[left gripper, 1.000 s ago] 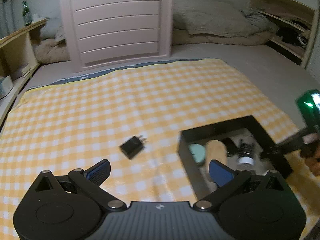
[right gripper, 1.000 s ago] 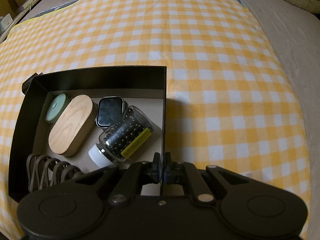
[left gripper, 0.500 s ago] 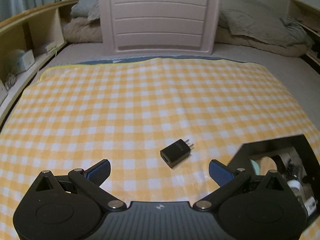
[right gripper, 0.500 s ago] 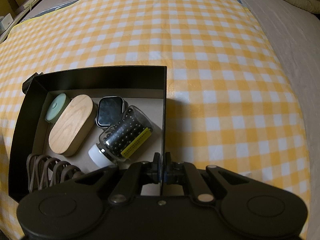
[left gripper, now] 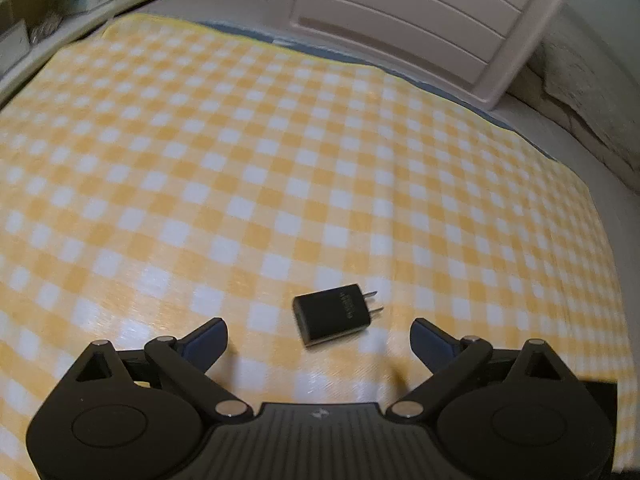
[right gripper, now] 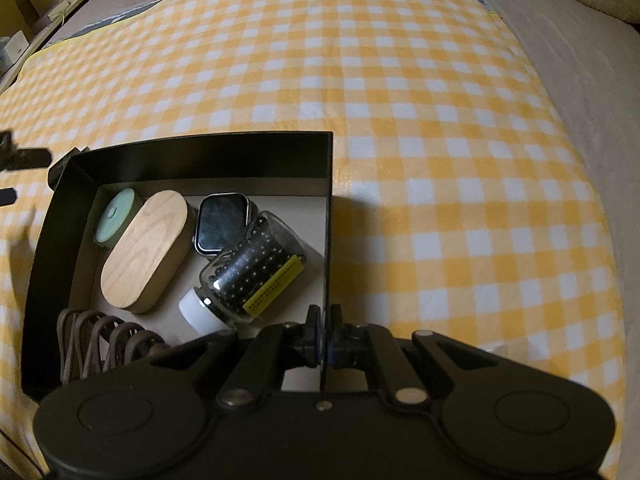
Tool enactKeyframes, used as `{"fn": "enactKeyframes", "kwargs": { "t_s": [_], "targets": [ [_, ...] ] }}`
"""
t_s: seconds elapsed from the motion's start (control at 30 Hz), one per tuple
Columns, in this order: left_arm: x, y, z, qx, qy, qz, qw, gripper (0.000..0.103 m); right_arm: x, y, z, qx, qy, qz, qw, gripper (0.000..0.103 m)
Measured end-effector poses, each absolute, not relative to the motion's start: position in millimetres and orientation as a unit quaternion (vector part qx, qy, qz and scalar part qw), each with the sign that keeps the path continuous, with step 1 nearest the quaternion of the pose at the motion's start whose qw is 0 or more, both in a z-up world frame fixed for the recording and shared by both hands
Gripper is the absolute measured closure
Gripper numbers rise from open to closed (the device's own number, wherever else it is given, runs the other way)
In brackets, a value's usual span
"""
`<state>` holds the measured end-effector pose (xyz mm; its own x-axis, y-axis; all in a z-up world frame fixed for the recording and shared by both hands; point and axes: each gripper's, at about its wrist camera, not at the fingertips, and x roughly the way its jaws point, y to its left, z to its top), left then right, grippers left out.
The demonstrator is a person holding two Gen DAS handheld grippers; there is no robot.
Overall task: Organize rigid objects
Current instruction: 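Grasp the black charger with the left gripper and lift it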
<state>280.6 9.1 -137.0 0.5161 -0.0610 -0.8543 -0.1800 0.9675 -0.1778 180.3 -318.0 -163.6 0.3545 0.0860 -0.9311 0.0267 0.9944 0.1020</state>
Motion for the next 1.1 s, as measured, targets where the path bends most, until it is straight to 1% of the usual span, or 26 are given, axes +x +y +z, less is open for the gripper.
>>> {"fn": "enactKeyframes", "kwargs": {
  "t_s": [0.13, 0.3, 0.4, 0.5, 0.6, 0.63, 0.67, 0.93, 1.1],
  "targets": [
    [293.7, -2.5, -145.2, -0.144, 0.490, 0.038, 0.859, 0.007, 180.1, -323.5, -164.2, 0.057, 0.568, 0.022, 0.821, 0.098],
    [306.4, -11.9, -157.2, -0.147, 0.499, 0.065, 0.852, 0.012, 180.0, -326.1, -164.2, 0.056, 0.568, 0.021, 0.821, 0.098],
    [310.2, -10.1, -164.6, -0.162, 0.509, 0.079, 0.842, 0.017, 180.3, -323.1, -164.0, 0.056, 0.568, 0.021, 0.821, 0.098],
    [312.6, -12.1, -165.1, -0.155, 0.504, 0.089, 0.845, 0.021, 180.0, -324.9, -164.1, 0.057, 0.568, 0.022, 0.820, 0.098],
    [314.6, -14.3, -165.0, -0.149, 0.500, 0.099, 0.848, 0.032, 180.0, -322.4, -162.8, 0.056, 0.569, 0.022, 0.820, 0.098],
    [315.3, -15.2, -164.8, -0.145, 0.499, 0.103, 0.848, 0.039, 179.8, -324.0, -163.0, 0.057, 0.569, 0.022, 0.820, 0.098],
    [315.6, -15.5, -164.6, -0.141, 0.498, 0.103, 0.849, 0.041, 179.9, -323.1, -162.8, 0.056, 0.569, 0.021, 0.820, 0.098],
    [310.3, -8.6, -156.8, -0.142, 0.507, 0.083, 0.846, 0.042, 179.8, -324.7, -162.9, 0.057, 0.569, 0.021, 0.820, 0.098],
    [294.9, -6.7, -132.5, -0.114, 0.478, 0.066, 0.869, 0.042, 179.2, -322.7, -161.3, 0.057, 0.569, 0.019, 0.820, 0.098]
  ]
}}
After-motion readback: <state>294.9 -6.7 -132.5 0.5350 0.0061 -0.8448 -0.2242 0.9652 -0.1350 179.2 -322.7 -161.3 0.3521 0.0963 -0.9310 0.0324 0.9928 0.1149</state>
